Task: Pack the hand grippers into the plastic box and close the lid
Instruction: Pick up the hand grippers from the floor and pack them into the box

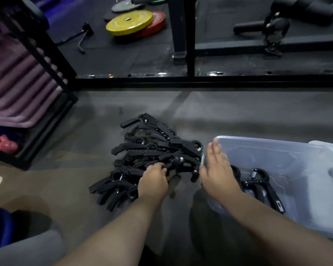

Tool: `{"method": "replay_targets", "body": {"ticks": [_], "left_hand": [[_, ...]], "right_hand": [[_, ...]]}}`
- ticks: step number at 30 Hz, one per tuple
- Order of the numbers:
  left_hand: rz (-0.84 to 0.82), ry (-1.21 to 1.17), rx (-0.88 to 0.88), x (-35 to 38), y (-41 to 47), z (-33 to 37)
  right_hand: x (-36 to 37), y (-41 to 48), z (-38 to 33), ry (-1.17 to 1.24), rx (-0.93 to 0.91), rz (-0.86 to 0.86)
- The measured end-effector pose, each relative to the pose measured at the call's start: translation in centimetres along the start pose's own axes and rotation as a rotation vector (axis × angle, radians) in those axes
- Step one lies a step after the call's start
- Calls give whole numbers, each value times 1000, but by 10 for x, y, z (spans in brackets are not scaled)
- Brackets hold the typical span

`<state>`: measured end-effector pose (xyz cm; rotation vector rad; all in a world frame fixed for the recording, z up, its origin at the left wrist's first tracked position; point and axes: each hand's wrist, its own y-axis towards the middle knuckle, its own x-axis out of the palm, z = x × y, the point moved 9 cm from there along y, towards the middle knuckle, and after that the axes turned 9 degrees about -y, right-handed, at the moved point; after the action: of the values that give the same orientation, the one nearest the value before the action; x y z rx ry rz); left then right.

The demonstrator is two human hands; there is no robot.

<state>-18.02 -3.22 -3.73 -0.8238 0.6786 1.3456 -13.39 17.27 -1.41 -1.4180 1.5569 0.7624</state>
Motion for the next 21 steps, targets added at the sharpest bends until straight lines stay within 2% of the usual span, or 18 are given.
{"method": "replay_targets", "body": {"ticks": [3,5,8,11,13,17,19,21], "left_hand": [[47,-281,-64,-18,-2,14],[104,-524,-167,-28,-2,28],[87,-876,-312,-22,-13,57],[-47,-1014,-276,-10,-30,100],[-139,-1040,-240,-2,-41,125],[-209,-920,-115,15,-52,150],[-178,-795,-36,21,-51,153],[-177,-699,51,25,-53,158]], "right_hand": [[1,-9,-4,-18,-28,-50],[-1,-19,-7,3,-59,-48],[-22,-24,-7,286,-1,-31],[-54,-24,1,629,163,30],[-68,-25,10,791,251,52],[-71,-30,28,1090,289,-70],[-72,-35,39,1093,300,-148],[-73,-40,52,920,299,-216]]}}
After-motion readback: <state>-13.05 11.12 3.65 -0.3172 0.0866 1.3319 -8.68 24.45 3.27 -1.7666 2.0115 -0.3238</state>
